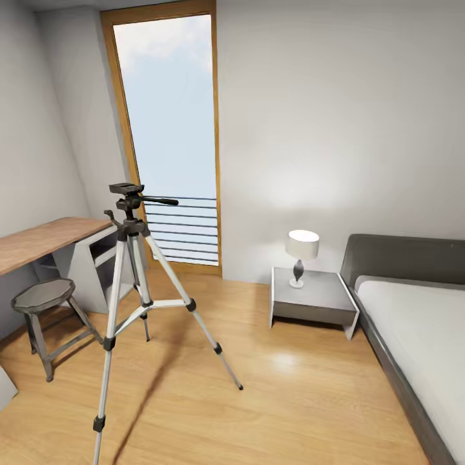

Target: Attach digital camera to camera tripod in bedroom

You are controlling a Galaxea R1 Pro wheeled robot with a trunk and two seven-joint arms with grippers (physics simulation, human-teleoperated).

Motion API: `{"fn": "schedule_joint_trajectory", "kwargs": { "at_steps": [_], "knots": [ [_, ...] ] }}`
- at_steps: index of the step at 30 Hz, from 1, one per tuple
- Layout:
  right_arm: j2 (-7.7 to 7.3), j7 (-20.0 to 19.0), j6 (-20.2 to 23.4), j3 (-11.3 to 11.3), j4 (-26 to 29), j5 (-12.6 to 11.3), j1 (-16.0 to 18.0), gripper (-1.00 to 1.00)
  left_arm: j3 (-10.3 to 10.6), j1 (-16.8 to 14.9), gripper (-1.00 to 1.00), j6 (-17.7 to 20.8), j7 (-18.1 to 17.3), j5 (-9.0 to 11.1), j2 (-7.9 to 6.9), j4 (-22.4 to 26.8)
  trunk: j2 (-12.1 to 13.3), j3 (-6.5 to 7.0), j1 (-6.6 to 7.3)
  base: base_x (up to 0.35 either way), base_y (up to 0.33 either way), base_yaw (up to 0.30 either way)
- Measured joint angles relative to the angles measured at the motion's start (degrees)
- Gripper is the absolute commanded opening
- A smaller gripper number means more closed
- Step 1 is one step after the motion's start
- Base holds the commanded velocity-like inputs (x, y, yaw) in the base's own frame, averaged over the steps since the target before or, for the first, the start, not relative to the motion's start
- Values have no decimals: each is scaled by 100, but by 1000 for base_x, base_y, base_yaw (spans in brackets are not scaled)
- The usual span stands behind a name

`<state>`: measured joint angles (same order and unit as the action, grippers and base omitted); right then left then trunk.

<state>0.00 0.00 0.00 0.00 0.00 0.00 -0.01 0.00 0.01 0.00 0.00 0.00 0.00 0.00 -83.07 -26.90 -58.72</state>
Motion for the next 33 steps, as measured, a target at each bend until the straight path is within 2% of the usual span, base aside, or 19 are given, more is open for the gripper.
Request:
{"fn": "schedule_joint_trajectory", "kwargs": {
  "at_steps": [3,6,8,16,25,33],
  "knots": [
    [-39,53,16,89,-32,87,47,100,-81,7,100,-87,-8,87,96,92,1,2,-1,0,0,0],
    [-41,36,8,108,-32,174,46,100,-89,7,100,-121,-8,174,107,189,1,2,-1,0,0,0],
    [-48,28,0,105,-32,147,48,100,-97,7,100,-114,-8,232,130,254,1,2,-1,0,0,0],
    [-60,7,-7,105,-31,100,50,100,-108,7,100,-135,-8,36,163,359,1,2,-1,0,0,0],
    [-57,-1,25,105,-29,91,50,100,-112,7,100,-139,-8,22,185,380,1,2,-1,0,0,0],
    [-60,16,-7,111,-32,95,50,100,-113,7,100,-139,-8,254,183,381,1,2,-1,0,0,128]
  ]
}}
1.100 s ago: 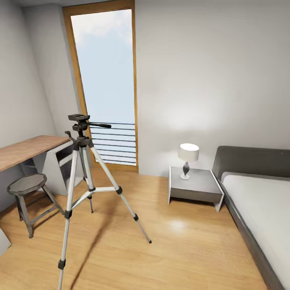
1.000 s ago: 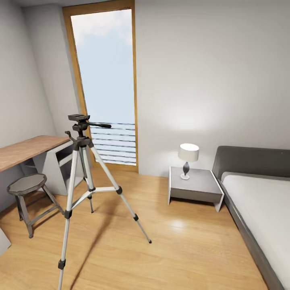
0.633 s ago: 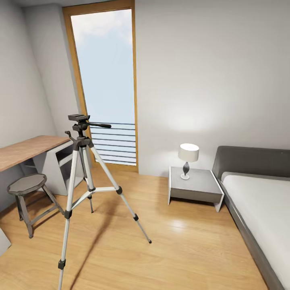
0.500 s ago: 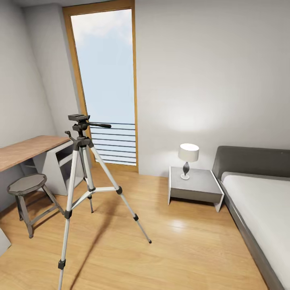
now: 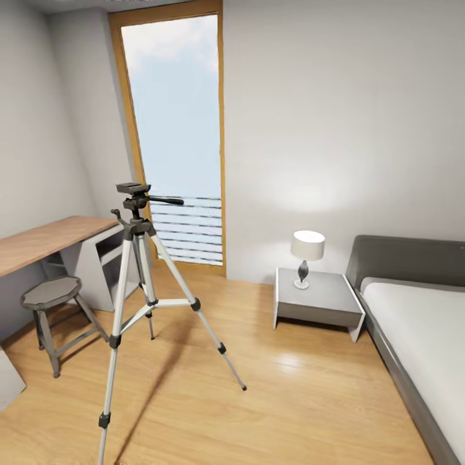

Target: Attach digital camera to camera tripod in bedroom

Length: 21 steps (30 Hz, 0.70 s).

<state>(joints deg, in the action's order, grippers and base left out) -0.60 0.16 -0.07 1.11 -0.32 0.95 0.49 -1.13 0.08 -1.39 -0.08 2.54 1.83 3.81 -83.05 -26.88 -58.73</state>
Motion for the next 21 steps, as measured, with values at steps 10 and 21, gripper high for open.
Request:
{"fn": "schedule_joint_trajectory", "kwargs": {
  "at_steps": [10,21],
  "knots": [
    [0,7,-1,2,0,7,0,100,23,0,100,0,0,1054,-19,-6,0,0,0,0,0,254],
    [-1,15,-1,2,1,8,0,100,30,0,100,1,0,1436,-40,-7,0,0,0,0,0,267]
  ]
}}
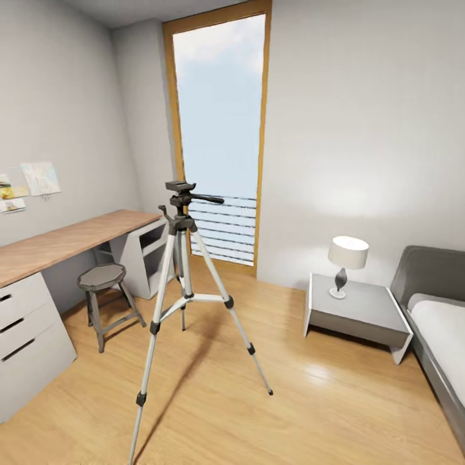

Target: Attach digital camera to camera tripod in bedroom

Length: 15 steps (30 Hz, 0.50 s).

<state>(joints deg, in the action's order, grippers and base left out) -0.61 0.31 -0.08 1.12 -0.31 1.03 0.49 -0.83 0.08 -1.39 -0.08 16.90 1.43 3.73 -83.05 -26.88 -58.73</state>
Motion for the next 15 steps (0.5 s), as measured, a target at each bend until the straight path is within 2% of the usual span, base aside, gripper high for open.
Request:
{"fn": "schedule_joint_trajectory", "kwargs": {
  "at_steps": [8,15],
  "knots": [
    [0,-6,0,5,6,3,0,100,-1,0,100,0,0,141,-9,-5,0,0,0,0,0,271],
    [0,-7,0,8,7,111,0,100,0,0,100,0,0,406,-12,-7,0,0,0,0,0,275]
  ]
}}
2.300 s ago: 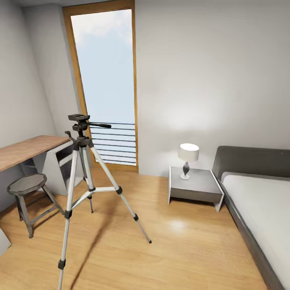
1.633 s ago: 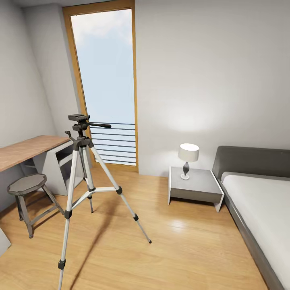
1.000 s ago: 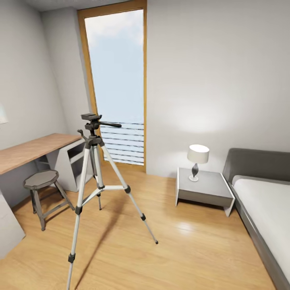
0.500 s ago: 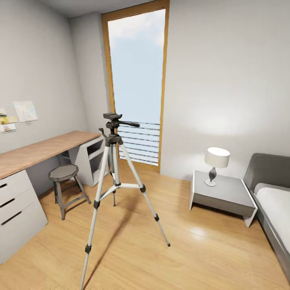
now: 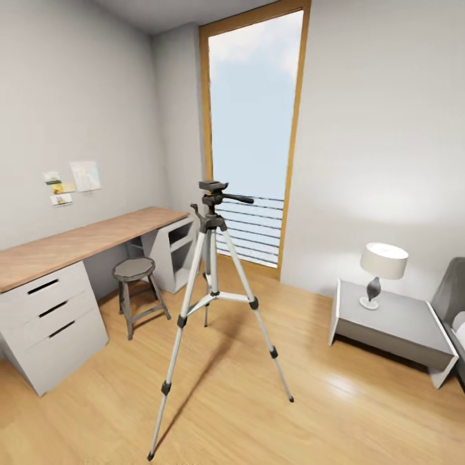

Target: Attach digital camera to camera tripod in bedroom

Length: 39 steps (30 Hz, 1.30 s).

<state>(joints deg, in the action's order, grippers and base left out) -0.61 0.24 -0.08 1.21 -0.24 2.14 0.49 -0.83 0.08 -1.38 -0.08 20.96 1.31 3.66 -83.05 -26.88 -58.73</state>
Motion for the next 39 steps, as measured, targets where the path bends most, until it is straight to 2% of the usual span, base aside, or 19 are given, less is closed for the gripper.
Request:
{"fn": "schedule_joint_trajectory", "kwargs": {
  "at_steps": [3,9,15,21,24,28,30,31,34,39],
  "knots": [
    [7,5,0,-2,-1,250,0,100,0,0,100,0,0,168,-5,-1,0,0,0,0,0,276],
    [15,9,0,-13,-7,616,0,100,1,0,100,0,0,340,-9,-1,0,0,0,0,0,277],
    [9,9,0,-4,-3,676,0,100,1,0,100,0,14,360,-9,-2,0,0,0,0,0,278],
    [-31,15,-12,-4,5,977,0,100,-12,0,100,0,42,429,-13,-7,0,0,0,0,0,278],
    [-124,13,-14,-3,7,1224,0,100,-36,0,100,0,45,618,-11,-9,0,0,0,0,0,283],
    [-177,14,-13,-2,5,1789,0,100,-57,0,100,-6,53,1096,-18,-16,0,0,0,0,0,295],
    [-176,15,-17,-4,3,1971,0,100,-62,0,100,-28,54,1249,-23,-18,0,0,0,0,0,298],
    [-175,15,-28,-8,2,2121,0,100,-65,0,100,-68,54,1389,-29,-22,0,0,0,0,0,299],
    [-184,12,-125,-20,2,2298,1,100,-67,0,100,-172,55,1624,-42,-35,0,0,0,0,0,299],
    [-201,9,-338,-34,-3,2347,0,100,-67,0,100,-254,56,1766,-46,-46,0,0,0,0,0,300]
  ]
}}
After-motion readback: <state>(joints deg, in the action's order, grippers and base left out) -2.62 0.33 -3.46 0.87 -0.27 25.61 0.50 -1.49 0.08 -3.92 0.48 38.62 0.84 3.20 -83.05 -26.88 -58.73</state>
